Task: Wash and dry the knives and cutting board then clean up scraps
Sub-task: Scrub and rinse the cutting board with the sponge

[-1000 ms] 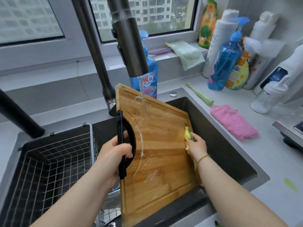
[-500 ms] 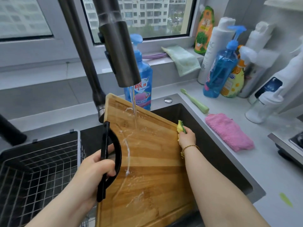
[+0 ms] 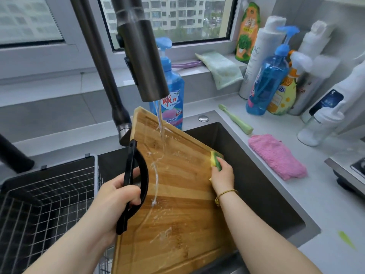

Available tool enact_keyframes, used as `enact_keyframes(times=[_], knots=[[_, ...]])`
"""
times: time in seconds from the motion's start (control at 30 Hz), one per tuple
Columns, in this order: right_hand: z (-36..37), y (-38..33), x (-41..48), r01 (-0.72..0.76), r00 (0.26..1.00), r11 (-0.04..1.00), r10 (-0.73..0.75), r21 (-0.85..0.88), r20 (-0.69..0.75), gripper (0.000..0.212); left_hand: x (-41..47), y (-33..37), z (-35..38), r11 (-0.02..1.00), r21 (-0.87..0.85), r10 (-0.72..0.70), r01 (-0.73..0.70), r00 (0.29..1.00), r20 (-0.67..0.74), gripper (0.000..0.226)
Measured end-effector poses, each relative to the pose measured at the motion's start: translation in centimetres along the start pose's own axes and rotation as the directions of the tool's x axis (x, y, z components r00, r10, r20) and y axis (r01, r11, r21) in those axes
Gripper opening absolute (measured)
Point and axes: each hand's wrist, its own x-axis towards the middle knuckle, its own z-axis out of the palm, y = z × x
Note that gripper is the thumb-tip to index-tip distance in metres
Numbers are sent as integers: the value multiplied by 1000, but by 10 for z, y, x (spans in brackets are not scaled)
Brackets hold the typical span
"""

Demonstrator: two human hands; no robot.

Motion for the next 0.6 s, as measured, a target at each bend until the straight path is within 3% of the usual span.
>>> enact_keyframes(times=[0.1, 0.17, 0.23, 0.3, 0.37, 0.4, 0.43, 0.5, 0.6], knots=[[11, -17, -22, 275, 955, 961, -277, 33, 110, 39, -2, 4, 6, 1000, 0, 0, 0, 1000, -19, 46], [11, -21, -23, 308, 943, 950, -312, 50, 117, 40, -3, 4, 7, 1000, 17, 11, -10, 1000, -28, 49], [5, -20, -17, 156, 984, 979, -166, 128, 71, 40, -5, 4, 5, 998, 43, 44, -42, 998, -42, 54], [-8, -19, -12, -144, 988, 921, 114, 361, 102, 40, -4, 5, 3, 994, 82, 78, -72, 995, -68, 56], [-26, -20, -14, -395, 919, 659, 283, 641, 275, 39, -3, 8, -1, 992, 95, 87, -79, 992, -86, 56], [-37, -20, -16, -460, 887, 526, 291, 715, 357, 35, -2, 9, -2, 991, 108, 91, -80, 991, -101, 56], [-48, -20, -20, -484, 875, 470, 265, 738, 405, 29, -1, 9, -3, 989, 121, 97, -83, 988, -116, 55], [-69, -15, -30, -470, 878, 513, 187, 718, 440, 24, -3, 9, -2, 986, 138, 110, -93, 986, -122, 54], [-101, -4, -48, -386, 908, 660, 148, 645, 392, 17, -12, 9, 4, 980, 161, 139, -119, 983, -120, 52]])
